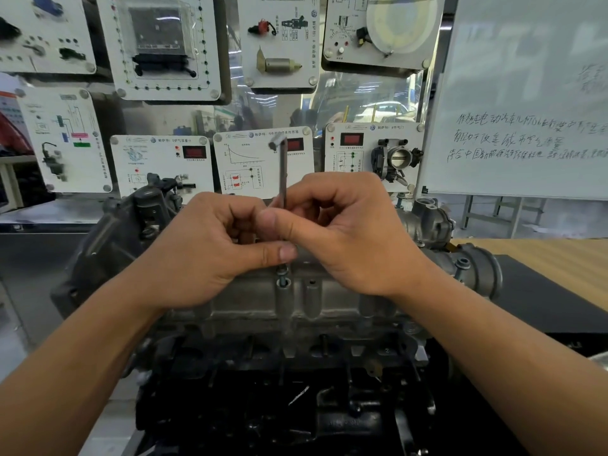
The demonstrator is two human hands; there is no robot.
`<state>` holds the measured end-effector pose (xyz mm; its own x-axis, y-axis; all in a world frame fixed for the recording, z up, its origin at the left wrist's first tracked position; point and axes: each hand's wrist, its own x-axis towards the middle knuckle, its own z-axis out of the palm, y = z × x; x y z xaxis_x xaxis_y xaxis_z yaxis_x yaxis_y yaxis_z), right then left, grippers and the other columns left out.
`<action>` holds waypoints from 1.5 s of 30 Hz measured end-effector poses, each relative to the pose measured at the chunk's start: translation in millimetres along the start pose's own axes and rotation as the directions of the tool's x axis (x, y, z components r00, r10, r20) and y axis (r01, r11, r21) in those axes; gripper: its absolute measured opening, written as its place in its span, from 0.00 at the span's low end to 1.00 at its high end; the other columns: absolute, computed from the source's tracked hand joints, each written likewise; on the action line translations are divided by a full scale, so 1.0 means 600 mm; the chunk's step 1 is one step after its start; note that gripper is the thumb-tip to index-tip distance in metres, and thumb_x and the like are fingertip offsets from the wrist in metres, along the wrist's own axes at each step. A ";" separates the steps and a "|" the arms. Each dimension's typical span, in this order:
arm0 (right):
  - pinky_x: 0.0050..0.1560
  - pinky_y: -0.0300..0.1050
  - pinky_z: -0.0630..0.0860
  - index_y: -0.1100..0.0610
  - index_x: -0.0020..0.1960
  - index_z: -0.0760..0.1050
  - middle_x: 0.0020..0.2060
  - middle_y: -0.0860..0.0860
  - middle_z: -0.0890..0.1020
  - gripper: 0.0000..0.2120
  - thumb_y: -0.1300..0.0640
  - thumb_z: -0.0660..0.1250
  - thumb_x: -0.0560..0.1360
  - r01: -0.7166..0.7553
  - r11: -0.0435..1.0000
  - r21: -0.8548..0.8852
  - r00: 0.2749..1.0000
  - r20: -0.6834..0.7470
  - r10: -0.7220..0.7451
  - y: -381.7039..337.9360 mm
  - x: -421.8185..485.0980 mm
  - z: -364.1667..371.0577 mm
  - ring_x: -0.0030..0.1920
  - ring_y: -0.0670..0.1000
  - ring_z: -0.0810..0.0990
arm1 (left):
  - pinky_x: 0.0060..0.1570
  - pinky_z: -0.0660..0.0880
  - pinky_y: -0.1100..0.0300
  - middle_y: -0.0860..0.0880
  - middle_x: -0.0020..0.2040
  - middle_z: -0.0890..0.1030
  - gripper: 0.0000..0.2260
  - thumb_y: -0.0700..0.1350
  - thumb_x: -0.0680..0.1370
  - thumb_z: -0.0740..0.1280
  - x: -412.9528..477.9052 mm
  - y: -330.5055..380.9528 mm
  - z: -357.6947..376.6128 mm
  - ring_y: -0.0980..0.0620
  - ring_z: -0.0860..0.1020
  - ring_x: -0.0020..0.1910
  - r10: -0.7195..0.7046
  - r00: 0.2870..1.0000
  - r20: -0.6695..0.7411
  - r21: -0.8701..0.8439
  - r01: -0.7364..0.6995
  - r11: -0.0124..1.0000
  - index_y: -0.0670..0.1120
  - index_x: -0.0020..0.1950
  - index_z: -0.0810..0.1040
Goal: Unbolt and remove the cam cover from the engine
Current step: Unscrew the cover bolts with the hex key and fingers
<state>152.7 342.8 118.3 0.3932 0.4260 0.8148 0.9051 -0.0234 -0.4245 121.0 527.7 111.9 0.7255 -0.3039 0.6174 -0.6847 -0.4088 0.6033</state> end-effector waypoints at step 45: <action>0.34 0.38 0.75 0.64 0.45 0.82 0.33 0.53 0.83 0.04 0.63 0.71 0.77 -0.025 0.999 0.036 0.999 -0.019 0.026 0.001 0.002 -0.004 0.32 0.47 0.79 | 0.46 0.78 0.34 0.43 0.42 0.84 0.16 0.55 0.70 0.75 -0.002 -0.007 0.000 0.33 0.80 0.42 0.044 0.999 -0.007 0.003 -0.044 0.999 0.46 0.50 0.82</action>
<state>154.1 341.1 119.9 0.4192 0.4083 0.8109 0.8886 -0.0013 -0.4587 123.1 529.5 108.7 0.6940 -0.3160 0.6469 -0.7159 -0.3979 0.5737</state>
